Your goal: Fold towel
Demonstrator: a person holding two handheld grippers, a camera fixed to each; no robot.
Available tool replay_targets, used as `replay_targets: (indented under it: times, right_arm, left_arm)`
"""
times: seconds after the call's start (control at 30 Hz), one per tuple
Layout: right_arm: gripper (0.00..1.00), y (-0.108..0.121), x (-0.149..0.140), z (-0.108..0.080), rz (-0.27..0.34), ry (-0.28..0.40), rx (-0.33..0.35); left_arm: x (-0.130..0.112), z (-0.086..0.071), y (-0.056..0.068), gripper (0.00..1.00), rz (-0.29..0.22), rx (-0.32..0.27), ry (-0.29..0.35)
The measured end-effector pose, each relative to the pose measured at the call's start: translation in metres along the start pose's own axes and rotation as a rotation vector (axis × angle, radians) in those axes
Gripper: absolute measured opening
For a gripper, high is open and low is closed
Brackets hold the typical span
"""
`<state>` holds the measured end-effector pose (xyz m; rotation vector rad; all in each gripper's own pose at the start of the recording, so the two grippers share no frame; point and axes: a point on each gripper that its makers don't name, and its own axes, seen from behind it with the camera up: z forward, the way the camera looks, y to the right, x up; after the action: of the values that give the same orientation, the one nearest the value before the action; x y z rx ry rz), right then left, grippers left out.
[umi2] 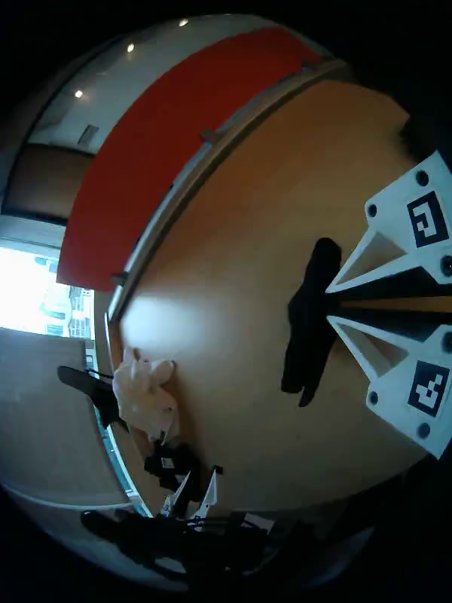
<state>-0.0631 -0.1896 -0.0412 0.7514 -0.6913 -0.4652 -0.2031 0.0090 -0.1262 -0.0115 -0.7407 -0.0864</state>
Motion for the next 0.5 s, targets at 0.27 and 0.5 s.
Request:
replay_targets:
  times: [0.27,0.5]
  right_arm:
    - [0.05,0.010,0.037,-0.013,-0.003,0.061,-0.032]
    - [0.05,0.026,0.034,-0.026,0.020,0.063,-0.058]
  left_arm:
    - [0.009,-0.002,0.000,0.95,0.008,-0.011,0.017]
    - [0.014,-0.002,0.003,0.94,0.015,-0.022,0.026]
